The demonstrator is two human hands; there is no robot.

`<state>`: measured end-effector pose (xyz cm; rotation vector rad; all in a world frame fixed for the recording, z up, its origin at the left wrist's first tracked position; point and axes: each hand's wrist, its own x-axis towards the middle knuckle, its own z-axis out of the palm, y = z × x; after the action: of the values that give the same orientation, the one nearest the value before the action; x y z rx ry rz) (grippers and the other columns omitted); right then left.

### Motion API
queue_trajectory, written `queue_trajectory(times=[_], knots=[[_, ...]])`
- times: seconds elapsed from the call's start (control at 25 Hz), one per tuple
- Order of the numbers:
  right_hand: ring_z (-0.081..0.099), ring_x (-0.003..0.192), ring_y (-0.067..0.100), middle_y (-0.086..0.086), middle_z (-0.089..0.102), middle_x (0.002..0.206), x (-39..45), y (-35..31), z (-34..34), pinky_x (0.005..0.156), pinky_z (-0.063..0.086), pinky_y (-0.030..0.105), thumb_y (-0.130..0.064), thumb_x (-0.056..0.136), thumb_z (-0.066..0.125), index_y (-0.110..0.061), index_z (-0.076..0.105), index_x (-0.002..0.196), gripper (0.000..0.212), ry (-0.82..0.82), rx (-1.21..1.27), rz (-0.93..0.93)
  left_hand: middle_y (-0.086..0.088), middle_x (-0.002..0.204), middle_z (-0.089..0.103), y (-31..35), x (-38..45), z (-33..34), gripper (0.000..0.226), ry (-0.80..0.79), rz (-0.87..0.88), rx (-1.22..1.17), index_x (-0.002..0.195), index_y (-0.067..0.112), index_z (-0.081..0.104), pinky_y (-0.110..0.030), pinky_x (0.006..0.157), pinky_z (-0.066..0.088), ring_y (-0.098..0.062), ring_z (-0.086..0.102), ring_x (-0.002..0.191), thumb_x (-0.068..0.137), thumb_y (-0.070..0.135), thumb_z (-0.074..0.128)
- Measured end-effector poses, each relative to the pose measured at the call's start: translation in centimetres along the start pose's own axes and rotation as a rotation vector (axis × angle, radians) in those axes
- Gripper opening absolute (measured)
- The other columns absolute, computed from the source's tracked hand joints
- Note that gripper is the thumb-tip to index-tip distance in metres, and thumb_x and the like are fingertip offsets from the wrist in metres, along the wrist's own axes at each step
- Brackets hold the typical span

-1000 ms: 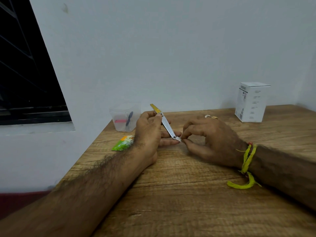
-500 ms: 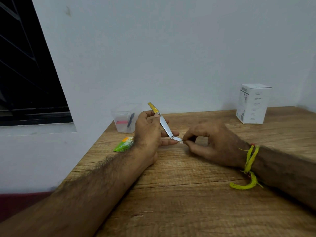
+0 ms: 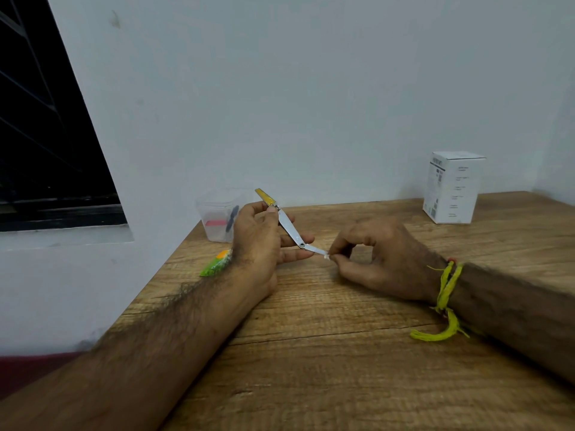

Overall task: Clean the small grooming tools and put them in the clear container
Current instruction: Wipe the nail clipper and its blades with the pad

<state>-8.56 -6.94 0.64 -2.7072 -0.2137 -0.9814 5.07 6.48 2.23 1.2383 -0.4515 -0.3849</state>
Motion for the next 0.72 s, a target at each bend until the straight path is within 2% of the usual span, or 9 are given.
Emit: queue_trajectory(times=[0.12,0.28,0.48,0.72], knots=[[0.065,0.073,0.001,-0.009,0.072,0.077,0.0,0.0,0.0,0.071,0.05,0.013,-0.007,0.081,0.075,-0.013,0.075,0.081,0.006,0.008,0.006,-0.003,-0.014,0.109,0.066,0.1,0.1,0.0,0.017,0.011,0.0,-0.002,0.124,0.015,0.047,-0.035,0.045,0.059,-0.027,0.075,0.061,0.109,0.019,0.041],[0.065,0.072,0.005,-0.01,0.07,0.075,-0.1,0.5,0.0,0.069,0.052,0.022,-0.01,0.081,0.074,-0.014,0.073,0.079,0.005,-0.012,-0.024,0.046,-0.015,0.108,0.066,0.1,0.0,0.0,0.012,0.01,0.012,0.001,0.118,0.017,0.047,-0.037,0.047,0.06,-0.027,0.075,0.063,0.109,0.02,0.04],[0.064,0.072,0.004,-0.01,0.07,0.077,0.2,1.3,0.2,0.071,0.051,0.021,-0.013,0.085,0.074,-0.015,0.073,0.084,0.002,0.117,-0.094,0.065,-0.015,0.105,0.067,0.1,0.6,-0.3,0.016,0.041,0.048,-0.015,0.122,0.014,0.046,-0.038,0.048,0.061,-0.026,0.074,0.06,0.109,0.02,0.04],[0.061,0.073,0.009,-0.007,0.068,0.078,0.6,1.2,0.7,0.068,0.053,0.034,-0.015,0.086,0.069,-0.015,0.071,0.086,0.003,0.188,-0.178,0.117,-0.013,0.109,0.068,-0.1,0.1,0.4,0.024,-0.082,0.058,0.025,0.127,0.011,0.047,-0.036,0.054,0.061,-0.026,0.076,0.067,0.104,0.016,0.053]])
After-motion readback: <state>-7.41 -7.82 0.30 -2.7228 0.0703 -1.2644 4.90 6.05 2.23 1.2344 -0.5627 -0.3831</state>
